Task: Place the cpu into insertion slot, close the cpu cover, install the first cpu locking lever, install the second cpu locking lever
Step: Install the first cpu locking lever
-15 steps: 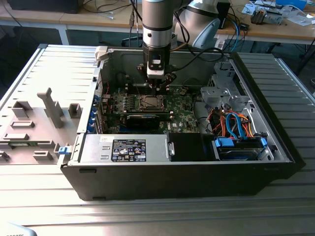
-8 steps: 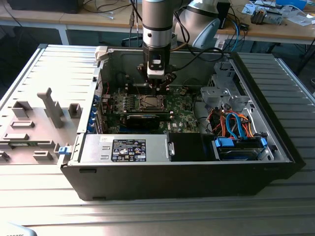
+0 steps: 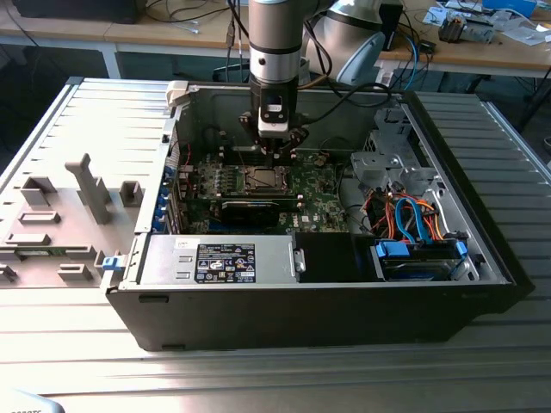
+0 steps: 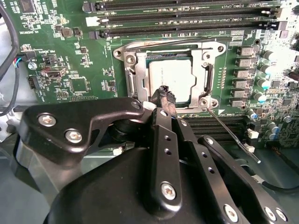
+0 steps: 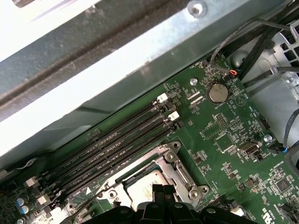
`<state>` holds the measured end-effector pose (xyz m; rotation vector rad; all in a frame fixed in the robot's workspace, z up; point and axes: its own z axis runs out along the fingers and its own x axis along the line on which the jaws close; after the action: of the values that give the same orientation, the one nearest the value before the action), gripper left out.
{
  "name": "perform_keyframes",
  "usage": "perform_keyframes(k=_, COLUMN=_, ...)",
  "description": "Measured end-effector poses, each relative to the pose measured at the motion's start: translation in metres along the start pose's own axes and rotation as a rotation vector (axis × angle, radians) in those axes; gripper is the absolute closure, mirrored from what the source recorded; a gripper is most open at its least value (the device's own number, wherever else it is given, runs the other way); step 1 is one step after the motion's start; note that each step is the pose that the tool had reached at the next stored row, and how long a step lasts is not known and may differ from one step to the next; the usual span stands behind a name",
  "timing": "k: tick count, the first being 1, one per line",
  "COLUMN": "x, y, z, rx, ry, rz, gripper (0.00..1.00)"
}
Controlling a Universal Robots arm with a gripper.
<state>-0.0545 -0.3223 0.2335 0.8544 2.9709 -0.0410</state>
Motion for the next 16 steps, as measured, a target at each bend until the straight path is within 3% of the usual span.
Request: perform_keyframes(k=16, x=0.0, y=0.0, z=0.0, rx=-0.0026, ry=-0.0005, rz=-0.046, gripper=0.89)
